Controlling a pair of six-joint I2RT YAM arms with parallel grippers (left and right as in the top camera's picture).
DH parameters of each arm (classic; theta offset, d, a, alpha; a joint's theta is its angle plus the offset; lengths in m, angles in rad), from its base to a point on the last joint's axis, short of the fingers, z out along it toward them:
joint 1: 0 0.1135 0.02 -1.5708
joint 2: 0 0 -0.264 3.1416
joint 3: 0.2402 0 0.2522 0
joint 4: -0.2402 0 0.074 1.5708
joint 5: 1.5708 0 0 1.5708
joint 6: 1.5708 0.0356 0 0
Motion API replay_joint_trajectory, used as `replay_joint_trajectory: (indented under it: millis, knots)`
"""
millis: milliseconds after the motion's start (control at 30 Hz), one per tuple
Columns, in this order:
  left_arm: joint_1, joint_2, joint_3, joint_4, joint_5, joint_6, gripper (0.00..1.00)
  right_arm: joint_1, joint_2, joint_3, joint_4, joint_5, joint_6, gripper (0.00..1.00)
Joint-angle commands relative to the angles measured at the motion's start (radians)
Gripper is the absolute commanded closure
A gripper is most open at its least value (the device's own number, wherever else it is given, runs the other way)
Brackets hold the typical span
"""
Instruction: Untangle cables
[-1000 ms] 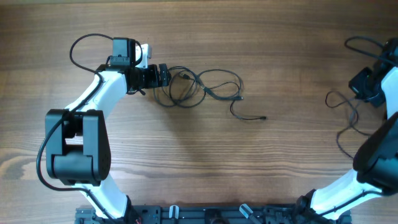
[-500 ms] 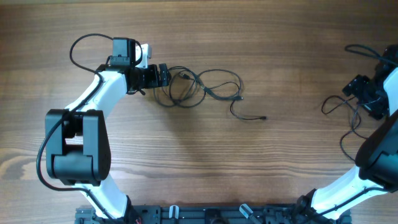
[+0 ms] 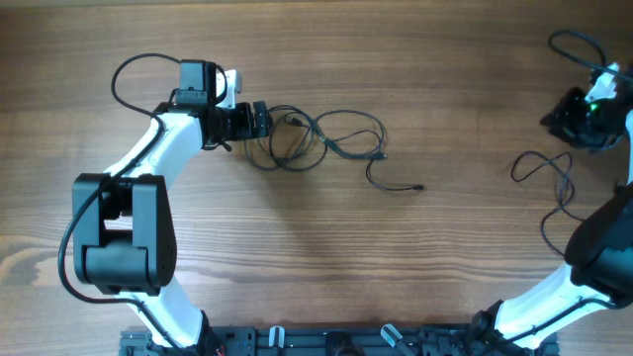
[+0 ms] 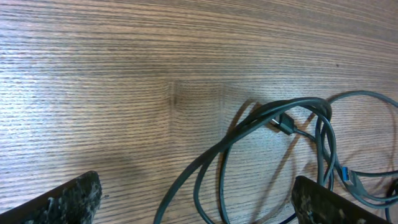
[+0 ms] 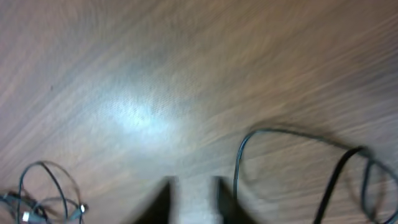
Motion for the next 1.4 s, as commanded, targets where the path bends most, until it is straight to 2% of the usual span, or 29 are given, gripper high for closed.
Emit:
replay_joint_trajectory:
  millis: [0, 100, 167, 533, 667, 800, 933, 1167, 1267, 1367]
  knots:
    - [-0.006, 0.013, -0.004, 0.006, 0.002, -0.002, 0.00, 0.000, 0.011, -0.075, -0.002, 0.095, 0.004, 0.96]
    - [-0.006, 0.013, -0.004, 0.006, 0.002, -0.002, 0.00, -0.002, 0.011, -0.112, -0.004, 0.323, 0.095, 0.96]
    - [-0.006, 0.013, -0.004, 0.006, 0.002, -0.002, 0.00, -0.002, 0.011, -0.143, 0.025, 0.399, 0.141, 0.96]
    - [-0.006, 0.013, -0.004, 0.006, 0.002, -0.002, 0.00, -0.002, 0.012, -0.401, 0.352, 0.408, 0.165, 0.96]
    - [-0.006, 0.013, -0.004, 0.006, 0.002, -0.002, 0.00, -0.002, 0.012, -0.453, 0.417, 0.407, 0.166, 0.95]
    - [-0.006, 0.013, -0.004, 0.006, 0.002, -0.002, 0.00, -0.002, 0.011, -0.424, 0.403, 0.298, 0.163, 0.95]
    - [-0.006, 0.013, -0.004, 0.006, 0.002, -0.002, 0.00, 0.000, 0.011, -0.296, 0.308, 0.104, 0.164, 0.87]
    - [-0.006, 0.013, -0.004, 0.007, 0.002, -0.002, 0.00, 0.027, 0.011, -0.053, 0.082, -0.032, 0.137, 0.76]
    - [-0.006, 0.013, -0.004, 0.010, 0.002, -0.002, 0.00, 0.052, 0.011, -0.039, 0.053, -0.140, 0.053, 0.71]
    - [-0.006, 0.013, -0.004, 0.011, 0.002, -0.002, 0.00, 0.087, 0.011, -0.053, 0.043, -0.172, 0.029, 0.66]
